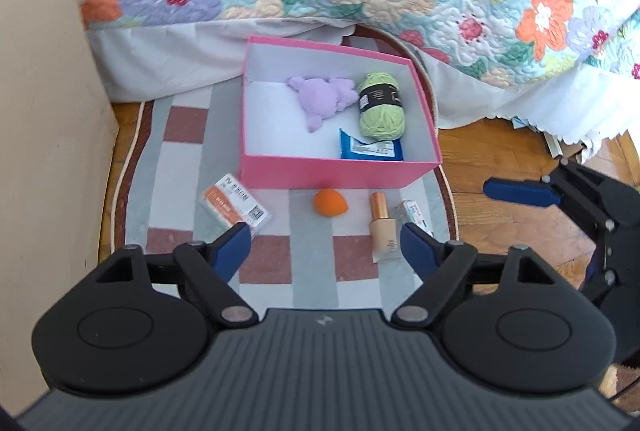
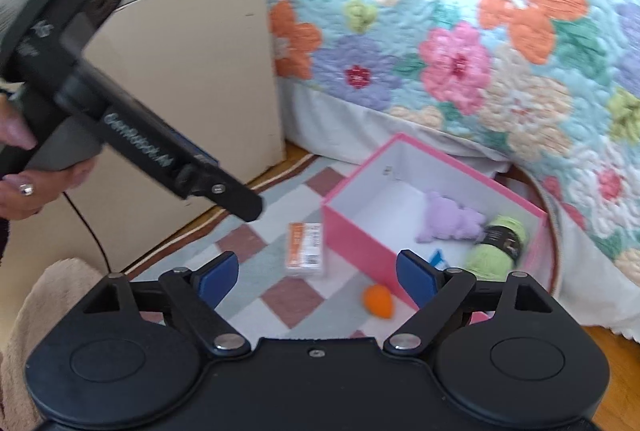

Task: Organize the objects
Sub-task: 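Withdraw the left gripper from the pink box, then move the left gripper to the clear box with orange label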

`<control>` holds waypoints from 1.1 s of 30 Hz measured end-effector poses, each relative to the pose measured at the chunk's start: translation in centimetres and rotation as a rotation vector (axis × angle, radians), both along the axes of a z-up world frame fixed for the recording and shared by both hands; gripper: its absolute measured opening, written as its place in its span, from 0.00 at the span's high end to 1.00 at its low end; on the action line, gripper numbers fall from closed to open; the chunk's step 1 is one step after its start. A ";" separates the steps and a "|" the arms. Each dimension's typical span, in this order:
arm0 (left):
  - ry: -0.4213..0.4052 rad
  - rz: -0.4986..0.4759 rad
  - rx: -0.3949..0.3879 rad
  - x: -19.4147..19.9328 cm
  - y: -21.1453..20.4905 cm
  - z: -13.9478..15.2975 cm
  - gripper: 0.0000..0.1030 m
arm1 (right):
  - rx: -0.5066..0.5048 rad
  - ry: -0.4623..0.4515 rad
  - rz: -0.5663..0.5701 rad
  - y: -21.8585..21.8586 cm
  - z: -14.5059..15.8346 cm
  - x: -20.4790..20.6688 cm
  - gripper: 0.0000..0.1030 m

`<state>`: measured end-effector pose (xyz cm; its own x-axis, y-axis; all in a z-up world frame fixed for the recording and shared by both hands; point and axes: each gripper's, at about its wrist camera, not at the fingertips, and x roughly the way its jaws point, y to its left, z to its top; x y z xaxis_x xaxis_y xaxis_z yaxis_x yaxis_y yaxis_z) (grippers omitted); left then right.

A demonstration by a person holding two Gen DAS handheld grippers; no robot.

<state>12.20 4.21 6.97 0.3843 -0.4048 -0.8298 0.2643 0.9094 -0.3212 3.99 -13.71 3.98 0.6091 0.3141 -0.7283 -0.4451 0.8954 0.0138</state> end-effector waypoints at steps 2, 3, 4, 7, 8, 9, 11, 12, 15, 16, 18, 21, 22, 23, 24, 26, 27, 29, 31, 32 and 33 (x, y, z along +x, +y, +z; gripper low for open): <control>0.007 0.018 -0.014 0.3 0.8 -1.0 0.16 | -0.002 -0.010 0.018 0.8 -0.9 0.1 0.10; 0.011 0.031 -0.021 0.5 1.2 -1.5 0.15 | -0.001 -0.014 0.025 1.2 -1.5 0.2 0.10; 0.015 0.048 -0.032 0.7 1.6 -2.2 0.13 | 0.001 -0.011 0.027 1.5 -2.1 0.4 0.10; 0.017 0.092 -0.045 1.3 2.4 -4.1 0.09 | 0.043 0.036 0.021 2.1 -4.1 0.9 0.10; 0.019 0.100 -0.045 1.5 2.6 -4.9 0.08 | 0.062 0.046 0.024 2.3 -4.9 1.0 0.10; 0.023 0.106 -0.042 1.8 2.8 -5.6 0.08 | 0.080 0.052 0.027 2.4 -5.7 1.3 0.10; 0.033 0.120 -0.039 2.4 3.2 -7.3 0.08 | 0.105 0.056 0.027 2.7 -7.3 2.0 0.10; 0.039 0.130 -0.044 2.7 3.4 -8.2 0.08 | 0.111 0.056 0.023 2.8 -8.3 2.4 0.10; 0.052 0.167 -0.041 3.7 4.0 -11.0 0.08 | 0.100 0.026 0.014 3.0 -10.9 4.0 0.10; 0.036 0.186 -0.027 3.9 4.2 -11.9 0.08 | 0.089 0.018 0.014 3.0 -11.7 4.5 0.10; 0.034 0.230 -0.013 4.5 4.6 -13.8 0.08 | 0.059 0.022 0.033 3.3 -13.1 5.5 0.10; 0.063 0.250 -0.044 5.3 5.2 -16.1 0.08 | 0.036 0.014 0.052 4.0 -14.9 6.7 0.10; 0.072 0.263 -0.057 5.5 5.4 -16.8 0.08 | 0.030 0.008 0.055 4.2 -15.5 7.0 0.10; 0.077 0.271 -0.066 5.6 5.5 -17.4 0.08 | 0.018 -0.001 0.059 4.4 -16.2 7.4 0.10; 0.074 0.271 -0.073 5.6 5.6 -18.0 0.08 | 0.004 -0.010 0.061 4.6 -16.8 7.6 0.10; 0.063 0.276 -0.079 5.7 5.5 -18.8 0.08 | -0.023 -0.031 0.067 4.9 -18.2 8.2 0.10; 0.058 0.279 -0.083 5.7 5.5 -19.3 0.09 | -0.033 -0.034 0.068 4.9 -19.0 8.5 0.10; 0.046 0.281 -0.090 5.9 5.3 -20.1 0.09 | -0.060 -0.038 0.067 5.1 -20.5 9.2 0.10; 0.025 0.255 -0.049 6.4 4.9 -20.9 0.09 | -0.084 -0.041 0.064 5.4 -21.9 9.8 0.10; 0.018 0.247 -0.028 6.7 4.9 -21.2 0.09 | -0.097 -0.042 0.060 5.5 -22.5 10.1 0.10; 0.011 0.248 -0.021 7.0 4.9 -21.4 0.09 | -0.106 -0.038 0.054 5.7 -23.1 10.3 0.10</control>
<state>19.16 9.15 -14.43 0.4654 -0.3164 -0.8266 0.0303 0.9391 -0.3424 14.33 -8.06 -19.16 0.6215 0.2696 -0.7356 -0.4910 0.8657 -0.0976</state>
